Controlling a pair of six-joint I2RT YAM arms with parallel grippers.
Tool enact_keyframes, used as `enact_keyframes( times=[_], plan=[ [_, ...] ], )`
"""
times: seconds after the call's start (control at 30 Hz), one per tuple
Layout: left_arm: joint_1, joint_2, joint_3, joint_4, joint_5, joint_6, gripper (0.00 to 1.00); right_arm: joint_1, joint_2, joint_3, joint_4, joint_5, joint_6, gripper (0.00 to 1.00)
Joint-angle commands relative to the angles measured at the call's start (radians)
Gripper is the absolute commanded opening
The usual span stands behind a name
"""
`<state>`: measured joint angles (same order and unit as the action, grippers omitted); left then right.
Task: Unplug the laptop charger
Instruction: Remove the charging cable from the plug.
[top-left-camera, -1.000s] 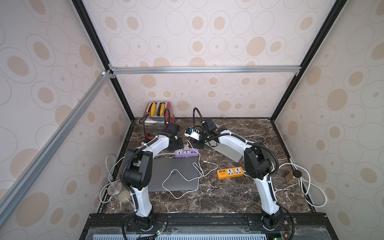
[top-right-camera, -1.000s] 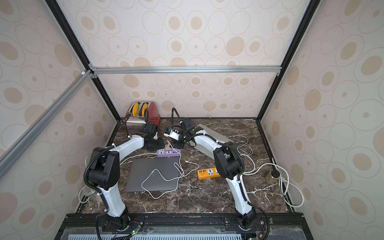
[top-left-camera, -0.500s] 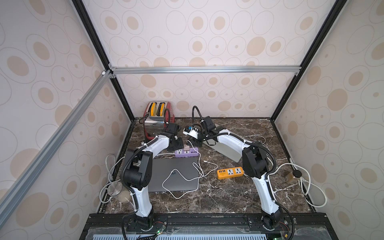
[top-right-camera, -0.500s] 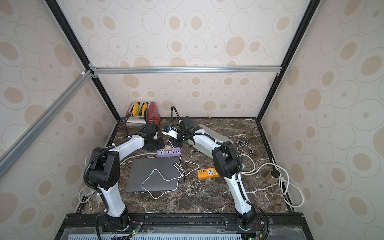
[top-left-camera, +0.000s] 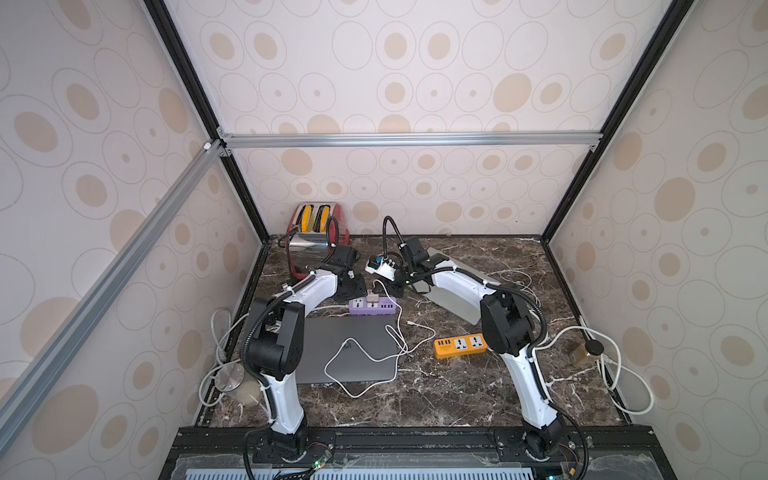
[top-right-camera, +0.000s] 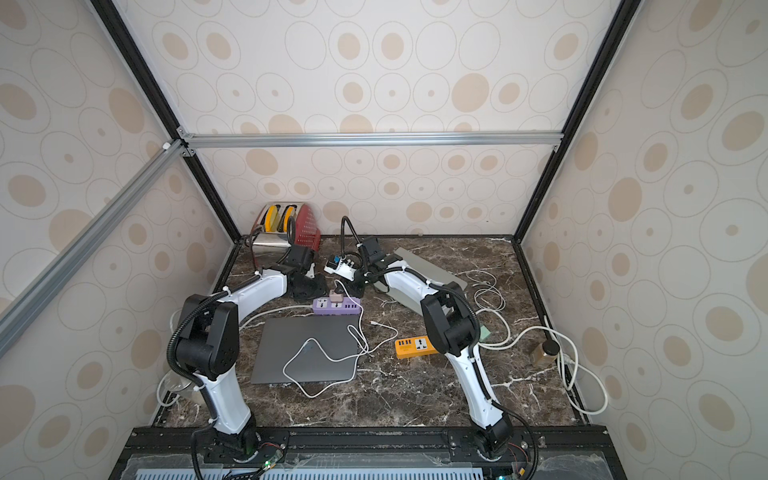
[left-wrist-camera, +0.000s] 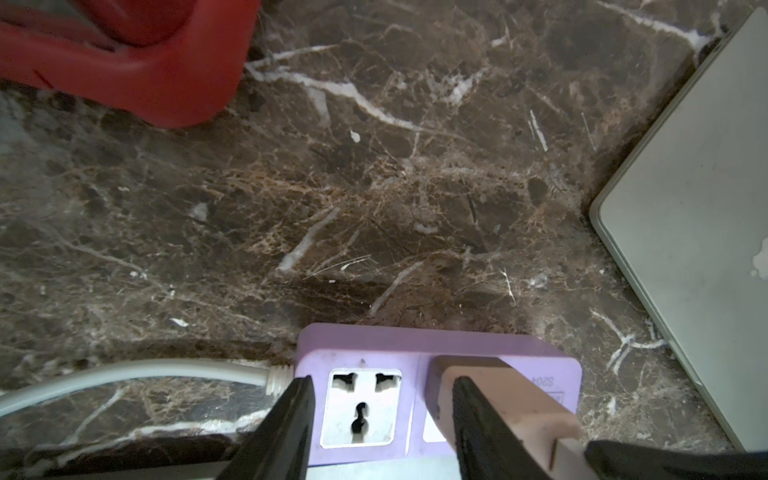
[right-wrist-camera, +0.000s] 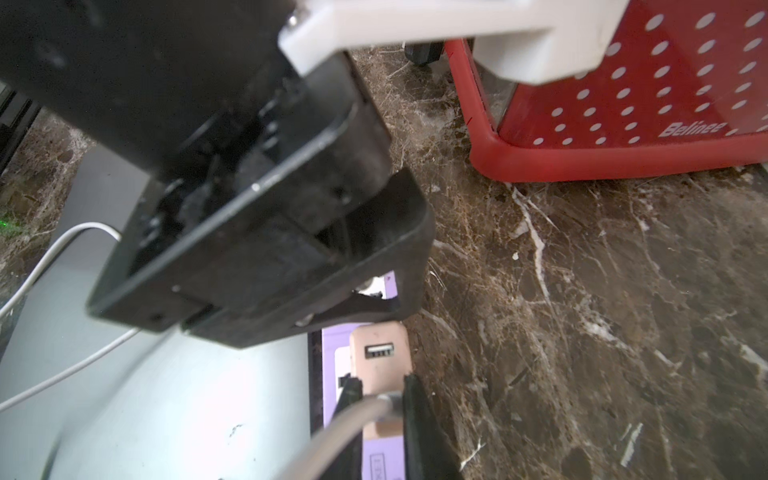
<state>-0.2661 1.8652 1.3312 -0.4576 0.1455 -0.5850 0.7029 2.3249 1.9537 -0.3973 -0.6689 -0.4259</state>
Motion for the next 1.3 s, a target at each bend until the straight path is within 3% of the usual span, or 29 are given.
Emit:
enact_keyframes(
  times=[0.0, 0.4, 1.27],
  plan=[
    [0.006, -0.055, -0.006, 0.022, 0.011, -0.016, 0.55, 0.008, 0.010, 0.016, -0.015, -0.025, -0.014, 0.13],
    [0.007, -0.037, -0.031, 0.065, 0.117, -0.022, 0.56, 0.011, 0.005, 0.011, -0.010, -0.008, -0.020, 0.10],
    [0.007, -0.038, -0.176, 0.005, 0.065, 0.013, 0.57, 0.022, -0.013, 0.028, -0.005, 0.021, -0.011, 0.09]
  ],
)
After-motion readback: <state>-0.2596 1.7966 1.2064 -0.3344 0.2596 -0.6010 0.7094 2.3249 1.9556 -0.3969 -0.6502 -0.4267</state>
